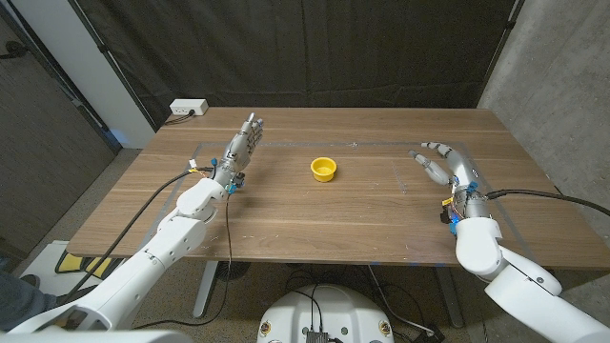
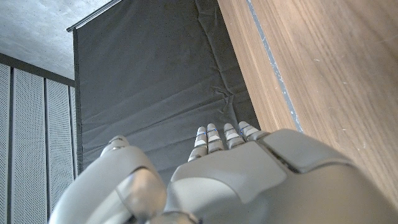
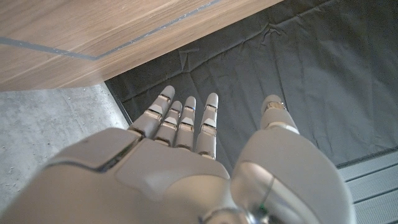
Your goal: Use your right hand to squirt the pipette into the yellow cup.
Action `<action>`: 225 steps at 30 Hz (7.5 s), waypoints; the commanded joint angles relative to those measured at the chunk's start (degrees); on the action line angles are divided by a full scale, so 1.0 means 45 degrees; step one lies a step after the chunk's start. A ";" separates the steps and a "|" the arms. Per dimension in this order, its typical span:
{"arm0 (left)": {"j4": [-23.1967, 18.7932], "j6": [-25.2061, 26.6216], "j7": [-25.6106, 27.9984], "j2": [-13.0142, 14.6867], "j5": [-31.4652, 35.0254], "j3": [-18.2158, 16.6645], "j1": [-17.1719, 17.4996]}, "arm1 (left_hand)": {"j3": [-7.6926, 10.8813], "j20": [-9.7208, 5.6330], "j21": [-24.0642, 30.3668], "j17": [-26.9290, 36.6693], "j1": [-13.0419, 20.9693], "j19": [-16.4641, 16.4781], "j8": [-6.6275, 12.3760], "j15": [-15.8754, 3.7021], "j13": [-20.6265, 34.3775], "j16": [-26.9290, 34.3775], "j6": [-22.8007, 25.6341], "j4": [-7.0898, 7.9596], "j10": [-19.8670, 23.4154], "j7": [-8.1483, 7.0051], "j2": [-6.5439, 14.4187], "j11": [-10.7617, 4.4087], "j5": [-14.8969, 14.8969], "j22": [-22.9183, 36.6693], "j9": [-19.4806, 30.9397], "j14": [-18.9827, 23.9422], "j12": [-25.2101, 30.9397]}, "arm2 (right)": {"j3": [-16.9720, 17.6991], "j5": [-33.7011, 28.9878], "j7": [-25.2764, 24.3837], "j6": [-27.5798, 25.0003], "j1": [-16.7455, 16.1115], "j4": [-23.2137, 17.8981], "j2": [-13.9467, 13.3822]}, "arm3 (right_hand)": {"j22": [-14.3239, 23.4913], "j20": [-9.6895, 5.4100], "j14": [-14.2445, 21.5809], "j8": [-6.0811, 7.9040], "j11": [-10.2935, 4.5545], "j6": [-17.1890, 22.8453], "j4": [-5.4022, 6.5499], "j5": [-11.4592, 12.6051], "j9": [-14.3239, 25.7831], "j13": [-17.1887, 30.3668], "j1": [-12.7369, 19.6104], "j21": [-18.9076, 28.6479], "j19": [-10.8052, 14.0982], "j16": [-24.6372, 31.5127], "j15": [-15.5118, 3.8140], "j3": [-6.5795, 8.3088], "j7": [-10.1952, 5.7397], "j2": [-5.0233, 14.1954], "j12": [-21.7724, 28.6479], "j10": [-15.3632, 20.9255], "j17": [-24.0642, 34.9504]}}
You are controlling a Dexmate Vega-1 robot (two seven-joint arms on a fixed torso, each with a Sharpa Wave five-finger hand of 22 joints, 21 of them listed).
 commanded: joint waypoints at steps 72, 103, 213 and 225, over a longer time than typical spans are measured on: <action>-0.0058 -0.0256 -0.0595 0.0283 -0.0314 -0.0167 0.0361 | -0.0115 -0.0386 0.0005 0.0032 0.0251 -0.0194 0.0020 0.0006 0.0020 -0.0034 0.0433 -0.0059 0.0367 -0.0034 0.0231 -0.0123 -0.0073 0.0049 0.0050 0.0197 0.0018 | -0.7087 -0.1526 0.1133 -0.9400 0.6047 0.2013 -0.0296 | 0.0087 0.0133 0.0499 0.0472 -0.0871 0.1908 0.0073 0.0194 0.0277 0.0044 0.1353 -0.0367 0.0288 0.0173 0.0111 -0.0209 -0.0636 -0.0173 0.0125 0.0317 0.0056; 0.0270 -0.0481 -0.0868 0.0070 -0.0553 -0.0189 0.0402 | -0.0150 -0.0247 -0.0016 0.0036 0.0298 -0.0299 0.0007 0.0009 0.0025 -0.0041 0.0532 -0.0059 0.0429 -0.0033 0.0327 -0.0115 -0.0131 0.0056 0.0055 0.0230 -0.0002 | -0.8094 -0.3175 -0.0397 -0.9947 0.6040 0.2883 0.0472 | 0.0108 0.0164 0.0888 0.0459 -0.1074 0.2033 -0.0146 0.0233 0.0403 0.0062 0.2523 -0.0469 0.0296 0.0184 -0.0025 0.0070 -0.0760 0.0039 0.0251 0.0700 0.0046; 0.0855 -0.0110 -0.1251 -0.0146 -0.0766 -0.0092 -0.0104 | -0.0378 0.0121 -0.0090 0.0042 0.0378 -0.0911 -0.0043 -0.0043 0.0038 -0.0049 0.0809 -0.0034 0.0639 -0.0207 0.0556 -0.0229 -0.0356 0.0084 0.0070 0.0410 -0.0054 | -0.7485 -0.3668 -0.1697 -0.9248 0.6204 0.3423 0.1162 | 0.0255 -0.0434 0.3985 0.2207 -0.2059 0.5962 0.0065 0.0088 0.0833 0.0026 0.4542 0.0190 0.2679 0.0592 -0.1146 -0.0228 -0.1002 0.0808 0.0935 0.3933 0.0202; 0.0179 0.0035 -0.0786 0.0102 -0.0634 -0.0205 0.0214 | -0.0403 0.0140 -0.0065 0.0043 0.0383 -0.0915 -0.0049 -0.0041 0.0039 -0.0055 0.0824 -0.0031 0.0639 -0.0196 0.0575 -0.0199 -0.0375 0.0086 0.0071 0.0400 -0.0063 | -0.7380 -0.4658 -0.1415 -0.8703 0.5851 0.1933 -0.0051 | 0.0258 -0.0450 0.3991 0.2172 -0.2078 0.5880 0.0085 0.0089 0.0817 0.0023 0.4617 0.0166 0.2657 0.0520 -0.1200 -0.0242 -0.1061 0.0810 0.0868 0.3908 0.0204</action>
